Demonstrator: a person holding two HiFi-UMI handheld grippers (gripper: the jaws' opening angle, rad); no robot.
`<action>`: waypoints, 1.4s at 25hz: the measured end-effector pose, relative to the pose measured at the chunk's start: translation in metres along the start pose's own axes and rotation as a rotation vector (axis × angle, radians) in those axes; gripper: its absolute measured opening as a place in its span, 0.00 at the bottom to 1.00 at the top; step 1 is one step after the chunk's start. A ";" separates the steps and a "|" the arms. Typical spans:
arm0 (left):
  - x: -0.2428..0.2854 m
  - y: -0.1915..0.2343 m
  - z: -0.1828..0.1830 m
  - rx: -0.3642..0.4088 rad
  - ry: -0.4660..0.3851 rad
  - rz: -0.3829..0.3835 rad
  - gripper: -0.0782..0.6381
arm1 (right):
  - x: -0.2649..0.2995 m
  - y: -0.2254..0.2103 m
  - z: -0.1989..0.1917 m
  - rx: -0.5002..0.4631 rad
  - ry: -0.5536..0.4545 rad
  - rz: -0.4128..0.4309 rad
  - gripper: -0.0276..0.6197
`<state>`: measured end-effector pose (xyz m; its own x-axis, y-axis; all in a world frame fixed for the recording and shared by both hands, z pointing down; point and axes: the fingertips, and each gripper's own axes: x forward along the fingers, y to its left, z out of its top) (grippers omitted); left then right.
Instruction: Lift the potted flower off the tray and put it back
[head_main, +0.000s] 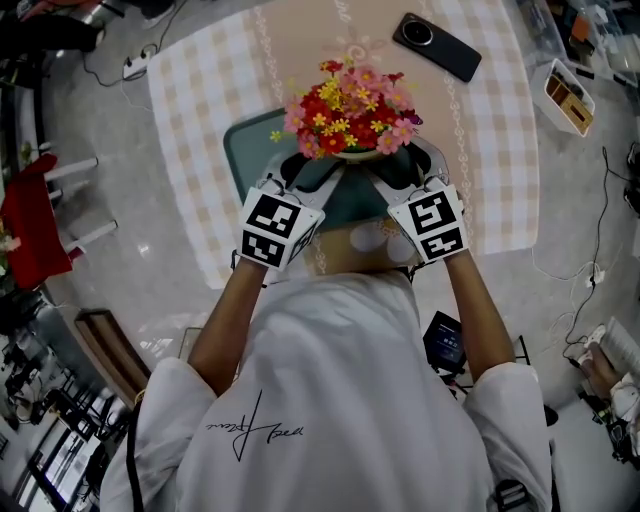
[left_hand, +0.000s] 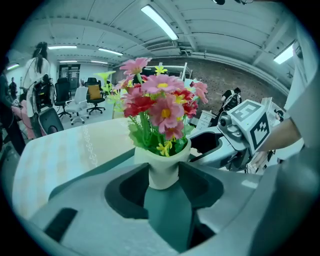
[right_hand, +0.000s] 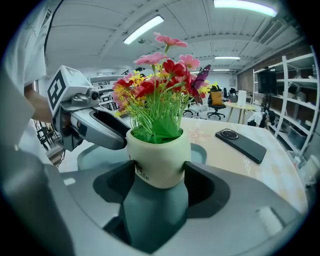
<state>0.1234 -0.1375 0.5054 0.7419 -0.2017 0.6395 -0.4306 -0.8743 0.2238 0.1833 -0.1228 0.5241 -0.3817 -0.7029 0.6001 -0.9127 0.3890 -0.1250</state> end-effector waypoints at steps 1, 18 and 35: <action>0.000 0.000 0.000 0.000 0.001 0.000 0.37 | 0.000 0.000 -0.001 -0.004 0.002 -0.002 0.53; 0.004 0.008 -0.001 0.056 -0.037 0.011 0.36 | 0.011 -0.001 -0.002 0.009 0.016 -0.059 0.53; -0.007 0.016 -0.010 0.015 -0.058 0.025 0.27 | 0.002 0.000 -0.005 0.023 0.038 -0.114 0.42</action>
<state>0.1058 -0.1458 0.5117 0.7596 -0.2479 0.6012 -0.4418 -0.8752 0.1973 0.1831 -0.1212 0.5299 -0.2696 -0.7186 0.6410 -0.9533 0.2932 -0.0722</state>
